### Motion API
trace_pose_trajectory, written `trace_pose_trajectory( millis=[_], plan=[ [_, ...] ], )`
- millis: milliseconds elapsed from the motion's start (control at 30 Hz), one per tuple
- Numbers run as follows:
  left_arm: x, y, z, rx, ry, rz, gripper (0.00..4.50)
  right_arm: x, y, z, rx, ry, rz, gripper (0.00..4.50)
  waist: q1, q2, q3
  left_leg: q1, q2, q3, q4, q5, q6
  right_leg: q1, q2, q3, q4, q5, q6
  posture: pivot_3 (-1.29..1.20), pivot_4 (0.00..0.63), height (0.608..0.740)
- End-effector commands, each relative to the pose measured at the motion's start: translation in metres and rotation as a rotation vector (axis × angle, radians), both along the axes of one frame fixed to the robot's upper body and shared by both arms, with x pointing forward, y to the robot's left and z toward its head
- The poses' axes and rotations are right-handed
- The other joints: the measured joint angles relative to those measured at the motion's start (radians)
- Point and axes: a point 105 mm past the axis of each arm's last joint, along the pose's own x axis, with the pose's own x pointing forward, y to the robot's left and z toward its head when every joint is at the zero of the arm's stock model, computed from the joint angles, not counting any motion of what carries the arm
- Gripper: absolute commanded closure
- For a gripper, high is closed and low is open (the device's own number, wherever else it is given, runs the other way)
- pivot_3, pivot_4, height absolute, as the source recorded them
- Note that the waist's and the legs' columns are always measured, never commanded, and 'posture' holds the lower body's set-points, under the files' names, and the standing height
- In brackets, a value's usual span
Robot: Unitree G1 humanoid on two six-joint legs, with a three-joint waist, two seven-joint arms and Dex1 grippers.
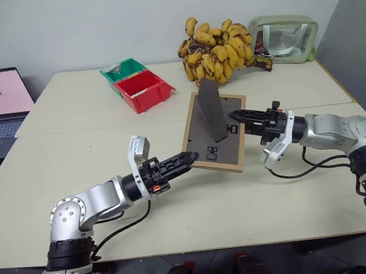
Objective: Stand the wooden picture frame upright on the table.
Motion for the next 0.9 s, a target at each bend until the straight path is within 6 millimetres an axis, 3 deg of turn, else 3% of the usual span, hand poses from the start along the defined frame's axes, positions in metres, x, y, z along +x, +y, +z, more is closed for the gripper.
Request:
trace_pose_trajectory(
  millis=[33,133,200,267,367,467,633,700,900],
  plan=[
    [0.006,0.006,0.01,-0.001,-0.034,0.059,1.96,-0.004,0.001,0.025,0.083,-0.054,0.039,3.24,0.0,0.0,0.0,0.0,0.0,0.0,0.0,0.0,0.0,0.0,0.0,0.0,0.0,0.0,0.0,0.0,0.15,0.74],
    [0.02,0.032,0.023,0.011,-0.06,0.14,1.37,0.0,-0.003,0.026,0.115,-0.008,0.022,3.24,0.0,0.0,0.0,0.0,0.0,0.0,0.0,0.0,0.0,0.0,0.0,0.0,0.001,0.0,0.0,0.0,0.15,0.74],
    [0.027,0.055,0.035,0.11,-0.119,0.211,1.07,0.004,-0.005,0.024,0.151,0.06,0.013,3.24,-0.003,-0.001,0.001,0.0,0.001,0.0,0.0,0.0,0.0,0.0,0.001,0.0,0.001,0.0,0.0,0.0,0.15,0.74],
    [0.023,0.061,0.077,0.181,-0.284,0.223,0.69,0.017,-0.007,0.021,0.233,0.199,-0.04,3.24,-0.008,-0.004,0.002,0.001,0.001,0.0,0.0,0.0,0.0,0.0,0.002,0.0,0.002,0.0,0.0,0.0,0.15,0.74],
    [0.013,0.06,0.096,0.311,-0.421,0.239,0.04,0.039,-0.005,0.011,0.326,0.484,-0.131,3.24,-0.013,-0.008,0.004,0.001,0.004,-0.001,-0.001,0.0,0.0,0.002,0.002,-0.001,-0.002,0.002,-0.004,0.0,0.15,0.74],
    [0.003,0.063,0.088,0.553,-0.568,0.271,0.0,0.048,0.01,-0.002,0.412,0.942,-0.097,3.24,-0.025,-0.007,0.004,0.006,0.002,-0.001,-0.003,0.0,0.001,0.009,-0.005,-0.001,-0.007,0.002,-0.003,0.0,0.15,0.74],
    [-0.008,0.06,0.067,0.724,-0.751,0.324,0.0,0.058,0.034,-0.009,0.558,1.628,0.001,3.24,-0.02,-0.006,0.004,0.006,0.002,-0.007,-0.004,-0.001,0.001,0.009,-0.005,-0.003,-0.007,0.002,-0.004,0.0,0.15,0.74],
    [-0.011,0.06,0.051,0.797,-0.791,0.317,0.0,0.059,0.041,-0.015,0.54,1.718,0.004,3.24,-0.017,-0.004,0.005,0.005,0.001,-0.007,-0.004,-0.001,0.002,0.008,-0.005,-0.005,-0.004,0.002,-0.004,0.0,0.15,0.74],
    [-0.016,0.058,0.029,0.771,-0.796,0.388,0.0,0.054,0.052,-0.051,0.522,1.972,0.019,3.24,-0.001,-0.004,0.005,0.006,0.003,-0.006,-0.004,-0.002,0.003,0.007,0.002,-0.004,-0.003,0.002,-0.004,0.0,0.15,0.74]
  ],
)
